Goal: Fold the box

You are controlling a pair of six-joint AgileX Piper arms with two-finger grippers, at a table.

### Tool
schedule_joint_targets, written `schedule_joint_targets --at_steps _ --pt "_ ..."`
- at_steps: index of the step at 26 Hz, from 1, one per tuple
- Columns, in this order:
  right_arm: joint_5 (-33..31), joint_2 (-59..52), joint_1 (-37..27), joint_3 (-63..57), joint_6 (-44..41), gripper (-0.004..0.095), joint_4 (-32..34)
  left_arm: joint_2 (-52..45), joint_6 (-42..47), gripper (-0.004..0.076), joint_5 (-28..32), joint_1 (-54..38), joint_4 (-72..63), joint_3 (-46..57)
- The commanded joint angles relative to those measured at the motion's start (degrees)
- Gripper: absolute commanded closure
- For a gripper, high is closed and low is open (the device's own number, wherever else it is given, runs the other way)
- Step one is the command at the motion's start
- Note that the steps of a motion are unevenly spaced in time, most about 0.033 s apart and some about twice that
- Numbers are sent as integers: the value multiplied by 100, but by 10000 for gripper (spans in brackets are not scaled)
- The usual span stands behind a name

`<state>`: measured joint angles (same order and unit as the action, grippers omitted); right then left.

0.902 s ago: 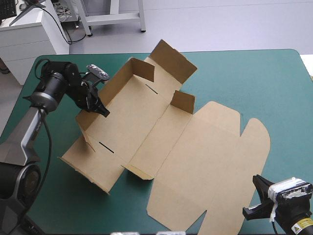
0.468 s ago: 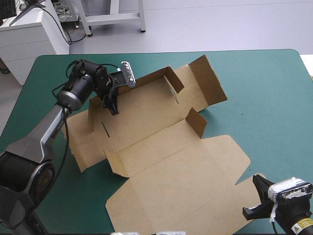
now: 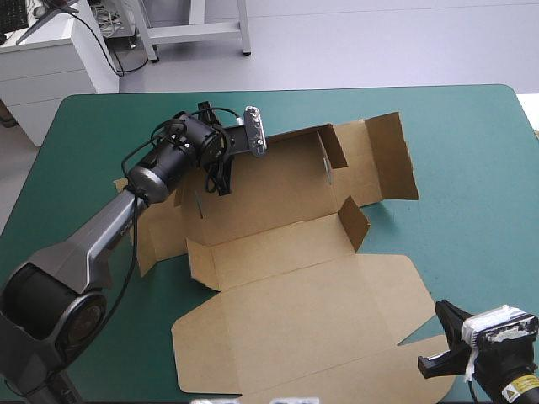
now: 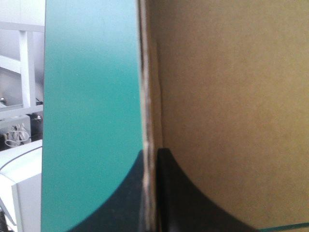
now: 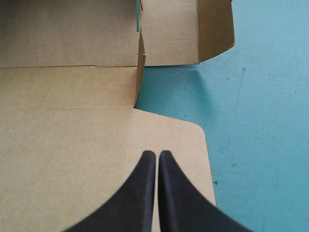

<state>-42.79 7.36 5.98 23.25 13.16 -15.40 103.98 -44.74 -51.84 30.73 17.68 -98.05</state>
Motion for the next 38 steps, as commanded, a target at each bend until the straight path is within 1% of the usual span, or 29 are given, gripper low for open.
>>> schedule_joint_targets --at_steps 1,7,10,12,13,14,15,20,22,23,26,28,33,38 --pt "429 77 -45 132 65 908 -30 -283 260 733 411 299 405 -166" --pt "429 77 -45 132 65 908 -30 -314 838 733 587 776 1200 117" --pt "429 77 -45 132 65 908 -30 -473 1288 733 909 997 1777 579" --pt "429 77 -45 132 65 908 -30 -875 2015 733 1352 1244 2534 1369" --pt "429 77 -45 132 65 908 -30 -989 2154 733 1445 1285 2619 1516" --pt "429 77 -45 132 65 908 -30 -1239 2449 733 1722 1399 2911 1867" --pt "429 77 -45 132 65 908 -30 -1331 2700 733 1801 1455 3178 1996" --pt "429 77 -45 132 65 908 -30 -1794 3836 733 1920 1889 4764 2753" --pt "429 77 -45 132 65 908 -30 -1915 4788 733 1905 2091 5882 3136" --pt "429 77 -45 132 65 908 -30 -1943 5470 733 1826 2210 6736 3403" --pt "429 77 -45 132 65 908 -30 -1943 6254 732 1748 2356 7923 3800" --pt "429 77 -45 132 77 908 -30 -1929 6358 732 1818 2408 7992 3943" --pt "429 88 -45 132 66 908 -30 -1916 6583 732 1487 2408 8002 3939" --pt "429 88 -45 132 66 900 -30 -1916 6583 732 1428 2408 8002 3939"
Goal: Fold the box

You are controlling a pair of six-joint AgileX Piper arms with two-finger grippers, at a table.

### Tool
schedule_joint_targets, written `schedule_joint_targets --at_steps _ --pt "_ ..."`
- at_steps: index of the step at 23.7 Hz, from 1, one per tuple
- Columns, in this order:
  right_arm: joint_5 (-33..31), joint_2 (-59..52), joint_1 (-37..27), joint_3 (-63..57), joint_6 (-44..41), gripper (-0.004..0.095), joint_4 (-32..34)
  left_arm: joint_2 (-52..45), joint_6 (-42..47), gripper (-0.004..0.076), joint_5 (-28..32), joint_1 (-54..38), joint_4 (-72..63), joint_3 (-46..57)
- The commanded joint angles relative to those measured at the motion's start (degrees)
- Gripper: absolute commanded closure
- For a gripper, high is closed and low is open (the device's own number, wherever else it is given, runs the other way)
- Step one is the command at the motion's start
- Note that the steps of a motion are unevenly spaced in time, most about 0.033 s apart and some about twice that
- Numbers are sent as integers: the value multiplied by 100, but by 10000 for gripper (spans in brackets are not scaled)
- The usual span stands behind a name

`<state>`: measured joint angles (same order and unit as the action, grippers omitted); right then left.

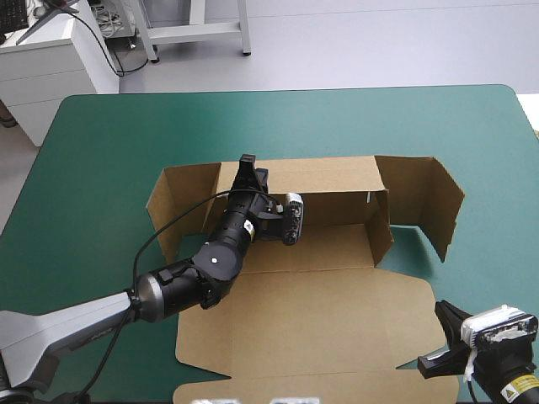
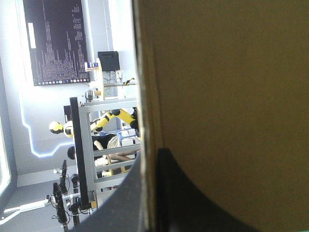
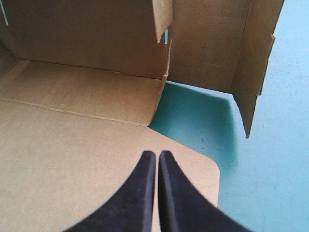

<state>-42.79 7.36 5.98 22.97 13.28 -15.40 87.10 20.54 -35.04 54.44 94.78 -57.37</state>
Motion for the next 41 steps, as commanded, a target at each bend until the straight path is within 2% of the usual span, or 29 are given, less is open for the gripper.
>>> schedule_joint_targets --at_steps 1,3,4,9,10,13,15,18,20,22,23,29,32,35,41 --pt "419 88 -45 161 65 886 -30 -228 55 732 -252 38 292 -129" --pt "419 88 -45 161 66 767 -30 -228 55 732 -252 38 292 -129" --pt "419 88 -45 161 66 596 -30 -228 55 732 -252 38 292 -129" --pt "408 88 -45 161 -78 73 -30 -228 45 732 -252 38 292 -129" --pt "408 88 -45 161 -78 51 -30 -228 34 732 -252 38 292 -129" --pt "458 128 -45 301 -734 44 55 -228 20 732 -252 38 292 -129" --pt "458 416 -45 634 -1281 43 455 -228 10 732 -252 38 292 -129" --pt "458 1450 -45 1336 -1914 44 1163 -228 10 732 -252 38 292 -129" --pt "740 2304 -45 1773 -2236 44 1244 -228 10 732 -252 38 292 -129" --pt "930 3083 -45 2321 -2262 44 1244 -228 10 732 -252 38 292 -129" --pt "803 3601 -45 2702 -2262 44 1286 -228 10 732 -252 38 292 -129" --pt "149 5069 -60 4271 -1941 44 1286 -228 10 732 -252 38 292 -129" --pt "-560 5654 -219 5117 -1659 44 1246 -228 10 732 -252 38 292 -129" --pt "-1218 6333 -585 5943 -1221 44 936 -228 10 732 -252 38 292 -129" --pt "-2002 7399 -1426 7130 -286 44 -765 -228 10 732 -252 38 292 -129"
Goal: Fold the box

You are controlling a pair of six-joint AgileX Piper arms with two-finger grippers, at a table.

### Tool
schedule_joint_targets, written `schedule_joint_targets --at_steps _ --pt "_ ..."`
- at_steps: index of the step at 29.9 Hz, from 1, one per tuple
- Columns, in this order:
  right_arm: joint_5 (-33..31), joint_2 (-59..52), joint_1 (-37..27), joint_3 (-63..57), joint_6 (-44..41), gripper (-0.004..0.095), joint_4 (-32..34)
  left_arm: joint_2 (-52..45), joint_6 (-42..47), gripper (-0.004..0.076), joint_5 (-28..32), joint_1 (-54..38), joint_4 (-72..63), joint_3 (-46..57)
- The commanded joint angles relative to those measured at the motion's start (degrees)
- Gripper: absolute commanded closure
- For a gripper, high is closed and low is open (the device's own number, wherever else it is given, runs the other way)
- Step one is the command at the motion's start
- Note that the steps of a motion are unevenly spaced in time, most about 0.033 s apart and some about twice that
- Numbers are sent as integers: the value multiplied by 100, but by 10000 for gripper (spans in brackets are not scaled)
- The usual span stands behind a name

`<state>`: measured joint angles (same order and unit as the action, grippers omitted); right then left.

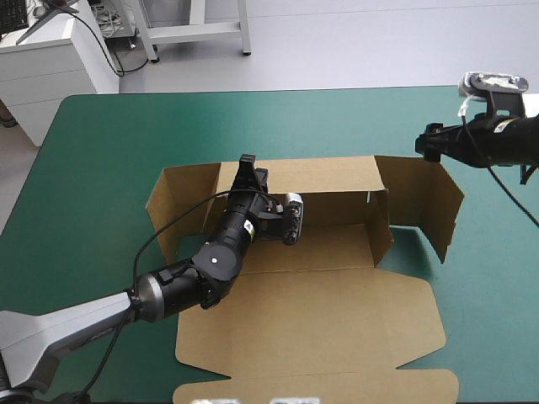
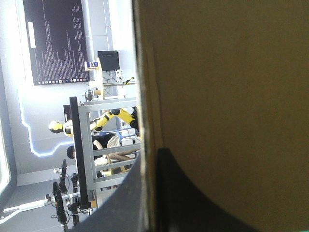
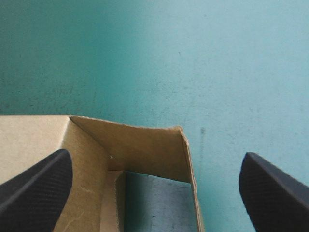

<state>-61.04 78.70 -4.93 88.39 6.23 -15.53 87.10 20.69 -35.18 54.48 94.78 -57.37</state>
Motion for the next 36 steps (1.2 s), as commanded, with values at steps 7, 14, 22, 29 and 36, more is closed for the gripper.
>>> schedule_joint_targets --at_steps 7,14,22,29,36 --pt "-584 1319 -597 1294 510 44 -920 -228 -5 732 -264 33 292 -129" --pt "-1065 2067 -907 1453 607 44 -988 -228 -5 732 -251 33 292 -129" --pt "-1065 2120 -925 1322 715 44 -909 -228 -5 732 -154 33 292 -129" --pt "-1065 1801 -929 484 917 44 -765 -228 -34 732 -191 33 292 -129" --pt "-1043 1301 -929 39 996 44 -854 -228 -35 732 -191 33 292 -129"
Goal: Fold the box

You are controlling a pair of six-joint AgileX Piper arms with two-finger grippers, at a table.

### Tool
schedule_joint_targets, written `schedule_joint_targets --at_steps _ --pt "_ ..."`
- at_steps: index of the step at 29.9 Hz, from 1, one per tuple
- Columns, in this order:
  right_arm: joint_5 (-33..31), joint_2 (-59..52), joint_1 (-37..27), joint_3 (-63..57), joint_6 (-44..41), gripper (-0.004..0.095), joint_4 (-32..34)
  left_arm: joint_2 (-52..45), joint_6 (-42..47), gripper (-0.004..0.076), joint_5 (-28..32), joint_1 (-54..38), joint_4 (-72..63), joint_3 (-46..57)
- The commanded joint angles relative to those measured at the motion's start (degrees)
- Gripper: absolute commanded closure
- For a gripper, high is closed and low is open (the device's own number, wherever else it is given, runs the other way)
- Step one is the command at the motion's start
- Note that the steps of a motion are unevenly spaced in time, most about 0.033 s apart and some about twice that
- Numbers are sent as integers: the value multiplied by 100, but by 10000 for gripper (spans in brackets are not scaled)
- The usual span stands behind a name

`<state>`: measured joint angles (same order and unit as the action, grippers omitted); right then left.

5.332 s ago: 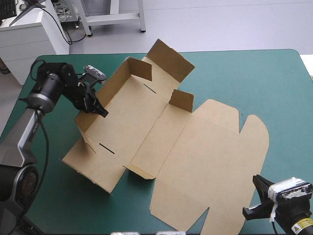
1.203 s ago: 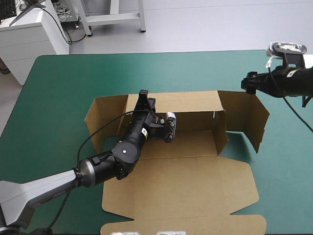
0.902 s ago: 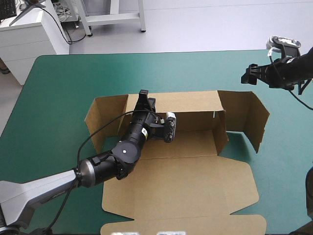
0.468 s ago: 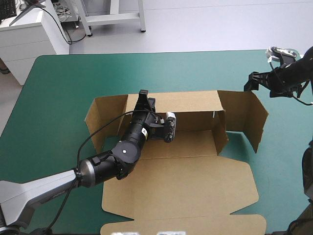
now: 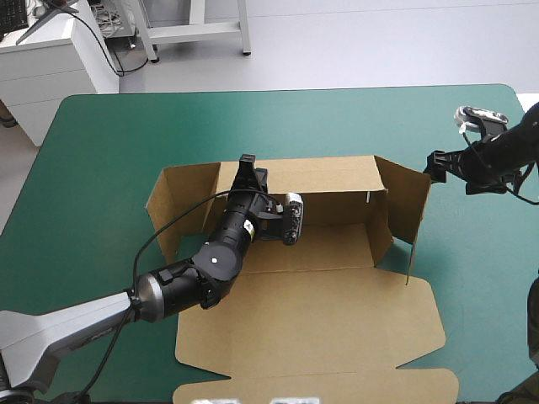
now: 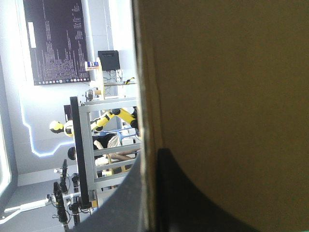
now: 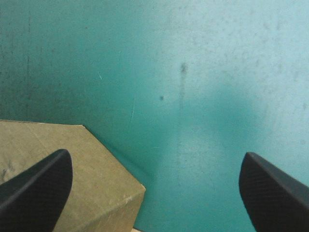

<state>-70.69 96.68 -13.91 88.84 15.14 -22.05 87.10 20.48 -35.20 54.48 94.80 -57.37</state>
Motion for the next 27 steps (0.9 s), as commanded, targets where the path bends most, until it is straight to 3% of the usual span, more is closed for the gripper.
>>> schedule_joint_targets --at_steps 1,11,27 --pt "-57 -588 -31 -69 105 44 -202 -228 -15 732 -189 33 290 -129" --pt "372 -1365 -31 -1066 453 44 -602 -228 -15 732 -189 33 290 -129" --pt "602 -2157 -19 -2602 2136 44 -2515 -228 -15 732 -189 33 290 -129"
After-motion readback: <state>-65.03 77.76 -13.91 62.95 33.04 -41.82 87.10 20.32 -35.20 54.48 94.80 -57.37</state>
